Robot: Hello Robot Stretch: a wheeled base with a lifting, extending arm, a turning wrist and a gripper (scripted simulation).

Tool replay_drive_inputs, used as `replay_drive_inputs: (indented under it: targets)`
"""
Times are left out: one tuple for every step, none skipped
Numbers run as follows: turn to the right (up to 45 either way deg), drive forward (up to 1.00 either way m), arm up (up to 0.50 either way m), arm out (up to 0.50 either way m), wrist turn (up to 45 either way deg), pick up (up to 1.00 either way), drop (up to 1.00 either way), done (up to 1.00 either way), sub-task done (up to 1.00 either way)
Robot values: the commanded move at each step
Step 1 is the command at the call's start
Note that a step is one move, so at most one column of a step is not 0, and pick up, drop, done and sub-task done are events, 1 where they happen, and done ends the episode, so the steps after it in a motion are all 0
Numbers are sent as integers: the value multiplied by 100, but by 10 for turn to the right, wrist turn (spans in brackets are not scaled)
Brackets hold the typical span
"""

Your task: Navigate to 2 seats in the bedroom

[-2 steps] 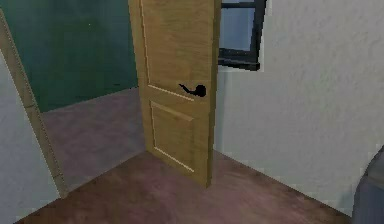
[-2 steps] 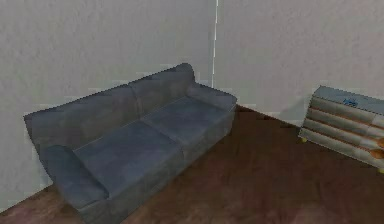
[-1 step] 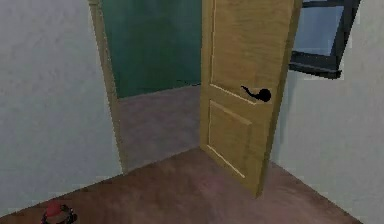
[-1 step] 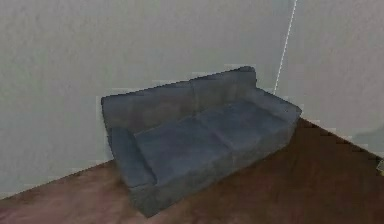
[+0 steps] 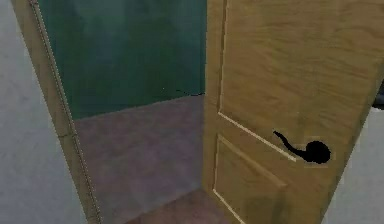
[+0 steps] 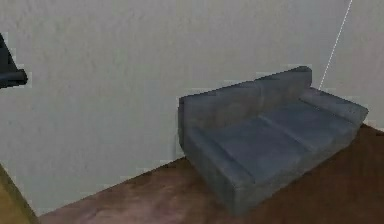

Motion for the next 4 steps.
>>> replay_drive_inputs:
  targets:
    - [-120, 0, 0, 0, 0, 0, 0, 0, 0]
    - [0, 100, 0, 0, 0, 0, 0, 0, 0]
    - [-300, 0, 0, 0, 0, 0, 0, 0, 0]
    - [0, 5, 0, 0, 0, 0, 0, 0, 0]
